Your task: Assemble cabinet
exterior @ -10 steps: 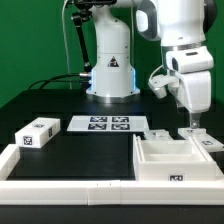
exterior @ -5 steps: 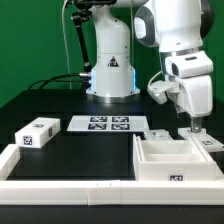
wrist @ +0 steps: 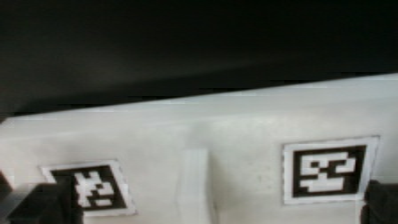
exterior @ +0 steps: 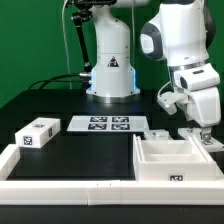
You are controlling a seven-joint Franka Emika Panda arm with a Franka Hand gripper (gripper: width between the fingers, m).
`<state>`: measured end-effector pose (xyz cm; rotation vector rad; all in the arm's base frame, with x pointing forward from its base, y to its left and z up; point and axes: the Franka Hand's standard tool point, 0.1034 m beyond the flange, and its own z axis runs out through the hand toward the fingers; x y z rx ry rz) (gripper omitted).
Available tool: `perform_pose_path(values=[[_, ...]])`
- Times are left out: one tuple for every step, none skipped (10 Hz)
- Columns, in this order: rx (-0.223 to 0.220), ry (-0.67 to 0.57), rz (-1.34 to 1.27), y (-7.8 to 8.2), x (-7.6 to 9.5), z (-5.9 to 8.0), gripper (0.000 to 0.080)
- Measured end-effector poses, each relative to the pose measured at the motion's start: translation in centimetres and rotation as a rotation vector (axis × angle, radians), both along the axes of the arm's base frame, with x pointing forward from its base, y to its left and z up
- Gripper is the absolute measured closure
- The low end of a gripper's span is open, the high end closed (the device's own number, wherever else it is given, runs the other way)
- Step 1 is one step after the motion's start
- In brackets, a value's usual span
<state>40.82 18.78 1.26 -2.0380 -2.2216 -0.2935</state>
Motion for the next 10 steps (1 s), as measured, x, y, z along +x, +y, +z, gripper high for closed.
perform_pose_path(values=[[-0.001,0.003,-0.002,0.03,-0.02,-0.01,0.0002],[-0.002,0.004,-0.005,-0.12,0.05,-0.03,0.0016],[-0.002,0.005,-0.008,-0.24,0.07,-0.05,0.0016],[-0.003,0.007,-0.01,-0.33,0.04,-0.13,0.0183],[-0.003,0.009,-0.014,-0.51,0.04,-0.23,0.0365],[-0.008,0.021,-0.016,-0.74,-0.02,-0.36,0.05],[-0.012,0.029,-0.018,-0.85,0.23,-0.34,0.05],[-0.012,0.03,-0.026,-0.97,0.56,-0.26,0.0684],[-0.011,0.027,-0.027,-0.96,0.57,-0.22,0.0732],[-0.011,0.027,-0.027,-0.97,0.58,-0.22,0.0732]])
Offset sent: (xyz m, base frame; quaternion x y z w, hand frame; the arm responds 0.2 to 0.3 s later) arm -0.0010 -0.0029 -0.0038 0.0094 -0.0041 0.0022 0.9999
